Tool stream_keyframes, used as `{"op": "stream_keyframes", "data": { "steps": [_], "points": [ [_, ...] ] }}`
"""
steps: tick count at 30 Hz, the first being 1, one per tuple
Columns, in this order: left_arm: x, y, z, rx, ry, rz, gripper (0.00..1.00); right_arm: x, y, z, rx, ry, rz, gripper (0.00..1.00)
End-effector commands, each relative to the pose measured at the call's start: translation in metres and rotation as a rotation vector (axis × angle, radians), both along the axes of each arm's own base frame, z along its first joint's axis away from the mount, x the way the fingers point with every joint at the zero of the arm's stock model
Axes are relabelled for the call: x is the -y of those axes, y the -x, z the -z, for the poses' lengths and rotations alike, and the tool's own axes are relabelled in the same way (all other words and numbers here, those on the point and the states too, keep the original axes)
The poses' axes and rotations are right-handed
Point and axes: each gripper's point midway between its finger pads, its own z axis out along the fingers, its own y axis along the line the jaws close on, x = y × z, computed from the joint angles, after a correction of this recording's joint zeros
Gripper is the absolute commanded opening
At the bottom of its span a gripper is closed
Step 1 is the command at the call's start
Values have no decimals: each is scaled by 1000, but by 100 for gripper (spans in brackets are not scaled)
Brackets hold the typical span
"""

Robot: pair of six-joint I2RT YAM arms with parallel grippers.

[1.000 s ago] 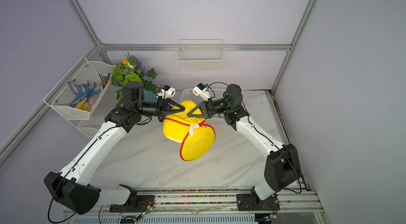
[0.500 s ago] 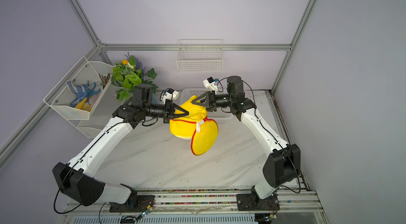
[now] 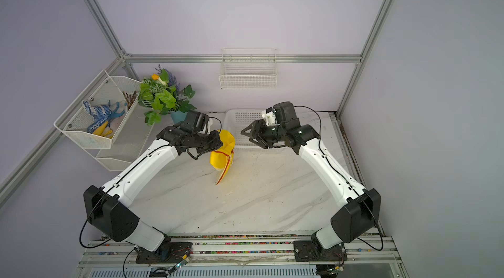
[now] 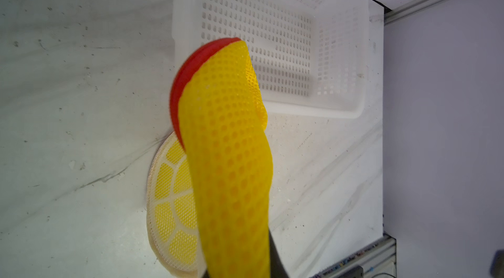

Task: Turn the laundry bag inside out
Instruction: Turn over the laundry bag.

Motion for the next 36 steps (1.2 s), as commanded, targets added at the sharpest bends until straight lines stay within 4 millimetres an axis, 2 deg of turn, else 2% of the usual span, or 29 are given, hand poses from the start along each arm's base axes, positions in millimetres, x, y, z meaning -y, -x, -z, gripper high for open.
{"op": "stream_keyframes", "data": {
  "steps": [1, 4, 9, 15, 20, 28, 30, 31, 32, 34, 35, 36],
  "points": [
    [-1, -34, -51, 198, -16, -75, 0, -12, -10, 33, -195, -76, 78, 59],
    [10, -31, -59, 235, 11, -57, 0, -21, -15, 45, -267, -149, 97, 62],
    [26, -19, -70, 285, 62, -16, 0, -42, -29, 49, -333, -257, 113, 63],
    [37, -6, -74, 313, 74, 38, 0, -62, -47, 40, -363, -353, 106, 63],
    [44, -5, -76, 337, 58, 63, 0, -80, -42, 34, -419, -427, 76, 63],
    [45, -6, -63, 349, -20, 86, 0, -84, -27, 14, -501, -534, 48, 62],
    [47, -7, -62, 348, -19, 89, 0, -88, -24, 19, -517, -538, 46, 57],
    [48, -8, -63, 350, -15, 92, 0, -90, -24, 24, -525, -541, 49, 48],
    [50, -8, -65, 355, -11, 96, 0, -92, -24, 30, -528, -532, 50, 32],
    [51, -10, -72, 372, -4, 94, 0, -92, -23, 41, -533, -516, 64, 8],
    [51, -11, -78, 388, 1, 89, 0, -91, -22, 46, -534, -507, 64, 0],
    [50, -12, -83, 403, 7, 83, 0, -91, -20, 50, -534, -495, 62, 0]
  ]
}}
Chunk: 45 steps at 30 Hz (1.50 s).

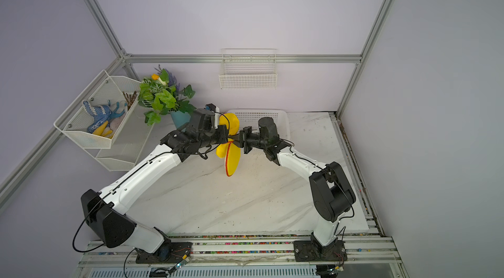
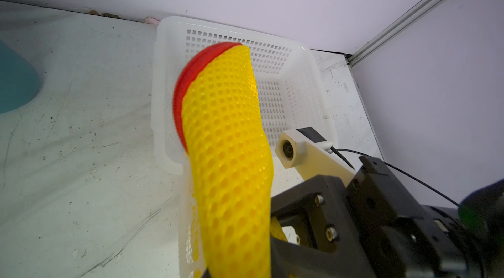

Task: Turn the laundry bag inside out
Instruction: Turn over the laundry bag.

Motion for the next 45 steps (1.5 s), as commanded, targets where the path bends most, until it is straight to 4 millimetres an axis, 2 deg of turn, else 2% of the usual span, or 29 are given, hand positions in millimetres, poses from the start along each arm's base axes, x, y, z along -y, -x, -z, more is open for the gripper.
{"op": "stream_keyframes", "data": {
  "steps": [1, 8, 11, 15, 19, 23, 27, 29, 31, 35, 37, 39, 42, 45],
  "points": [
    [17, -4, -30, 96, 63, 42, 0, -13, 23, 6, 23, 4, -80, 0],
    [-14, -31, -85, 258, 203, -108, 0, -4, 53, 43, 70, 140, -203, 0],
    [-31, -48, -103, 293, 278, -180, 0, -3, 63, 50, 81, 156, -256, 0],
    [-45, -63, -117, 338, 312, -249, 0, -2, 72, 53, 122, 207, -339, 0],
    [-51, -71, -119, 335, 332, -276, 4, 4, 85, 56, 173, 263, -428, 0],
    [-46, -68, -115, 292, 371, -255, 12, 14, 88, 64, 191, 300, -453, 0],
    [-34, -57, -116, 211, 439, -174, 20, 27, 81, 71, 239, 378, -480, 0],
    [-28, -46, -115, 143, 446, -111, 25, 42, 72, 77, 266, 455, -487, 0],
    [-21, -32, -109, 65, 459, -46, 26, 53, 64, 77, 291, 495, -479, 0],
    [-7, -9, -81, -96, 527, 24, 22, 54, 53, 62, 343, 493, -457, 0],
    [4, -3, -58, -191, 579, 41, 18, 51, 49, 55, 359, 482, -443, 0],
    [11, -1, -45, -235, 629, 40, 13, 49, 45, 46, 383, 469, -426, 0],
    [16, -11, -49, -208, 739, 30, 5, 42, 40, 36, 409, 434, -396, 0],
    [23, -32, -73, -137, 908, 32, 0, 31, 35, 31, 438, 373, -346, 0]
  ]
}}
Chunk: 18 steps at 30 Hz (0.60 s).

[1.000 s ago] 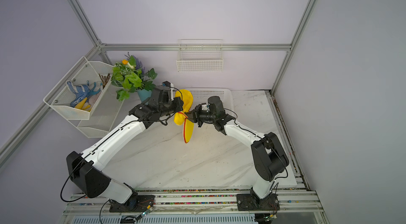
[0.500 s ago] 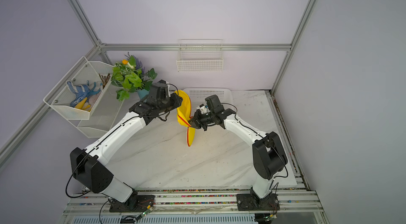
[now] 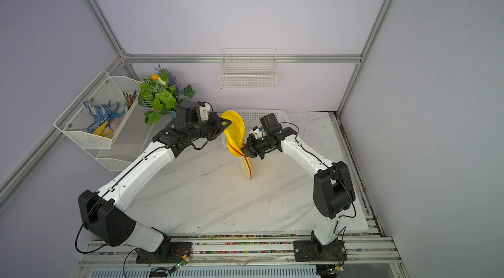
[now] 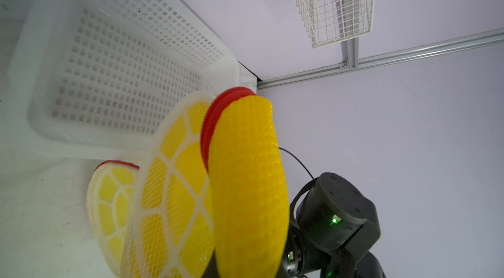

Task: Turn the laundry bag inside out
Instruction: Turn over the laundry bag.

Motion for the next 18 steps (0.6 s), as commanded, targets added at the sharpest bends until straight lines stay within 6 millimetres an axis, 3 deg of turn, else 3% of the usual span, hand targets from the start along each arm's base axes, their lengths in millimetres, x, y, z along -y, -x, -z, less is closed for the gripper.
{"op": "stream_keyframes", "data": {
  "steps": [1, 5, 8, 11, 14, 18],
  "points": [
    [14, -22, -42, 93, 287, -11, 0, -13, -5, -14, 47, -101, 41, 0],
    [10, -45, -89, 161, 578, -36, 0, -20, -23, -22, 136, -243, 120, 0],
    [-5, -47, -115, 215, 704, -81, 0, -20, -39, -41, 249, -369, 192, 0],
    [-24, -43, -129, 251, 808, -139, 0, -4, -59, -61, 339, -505, 355, 0],
    [-34, -33, -131, 242, 890, -152, 0, 26, -76, -80, 380, -705, 536, 0],
    [-51, -9, -109, 191, 960, -175, 0, 76, -93, -93, 418, -903, 749, 0]
  ]
}}
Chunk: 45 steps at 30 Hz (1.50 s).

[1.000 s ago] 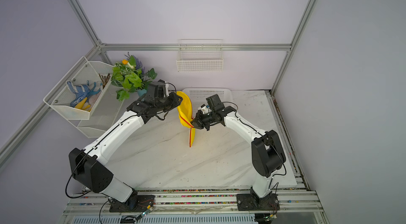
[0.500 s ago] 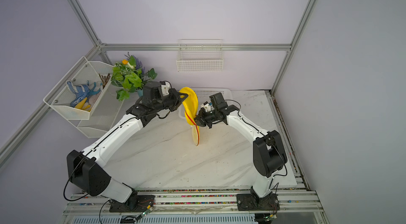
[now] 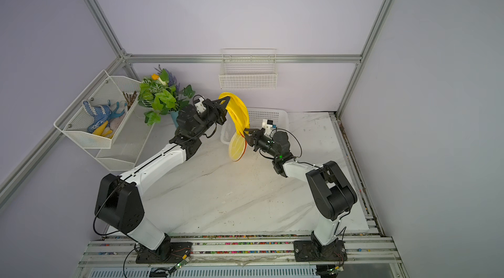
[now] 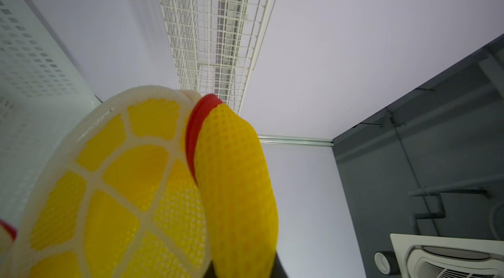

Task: Turn the laundry bag inside out
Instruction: Turn over the laundry bag.

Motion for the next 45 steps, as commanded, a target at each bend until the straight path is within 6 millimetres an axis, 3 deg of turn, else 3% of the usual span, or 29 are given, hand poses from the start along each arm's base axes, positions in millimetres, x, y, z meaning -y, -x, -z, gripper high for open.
{"op": "stream_keyframes", "data": {
  "steps": [1, 4, 6, 10, 15, 18, 20, 23, 27, 29, 32, 33, 34, 37, 40, 45],
  "points": [
    [-32, 41, -32, 96, 223, -7, 0, 55, -15, -37, 92, -286, 195, 0],
    [-30, 59, 2, 33, 257, 83, 0, 78, -21, -53, 157, -366, 273, 0],
    [-27, 82, 9, 32, 274, 165, 0, 87, -24, -65, 207, -434, 282, 0],
    [-11, 105, 35, 16, 216, 335, 0, 83, -27, -100, 279, -485, 192, 0],
    [7, 134, 38, 126, 69, 522, 0, 69, -18, -137, 364, -496, 60, 0],
    [21, 145, 28, 232, -17, 610, 0, 63, -29, -124, 294, -428, 32, 0],
    [26, 156, 8, 329, -60, 667, 0, 54, -39, -110, 226, -367, 3, 0],
    [35, 174, -15, 450, -149, 754, 0, 29, -52, -90, 120, -258, -93, 0],
    [47, 192, -29, 542, -261, 850, 0, -1, -58, -64, 17, -58, -234, 0],
    [50, 192, -30, 560, -305, 857, 0, -15, -51, -54, -16, 52, -329, 0],
    [51, 183, -23, 551, -367, 826, 0, -15, -36, -50, -32, 136, -382, 4],
    [49, 178, -22, 550, -377, 798, 0, -10, -32, -51, -32, 151, -371, 19],
    [46, 173, -22, 547, -378, 767, 0, -1, -28, -51, -38, 167, -339, 27],
    [34, 158, -25, 540, -354, 688, 0, 35, -21, -52, -66, 205, -220, 46],
    [21, 141, -25, 517, -340, 599, 0, 62, -6, -55, -97, 203, -141, 52],
    [4, 108, -18, 453, -337, 459, 0, 72, 32, -67, -121, 139, -135, 64]
  ]
}}
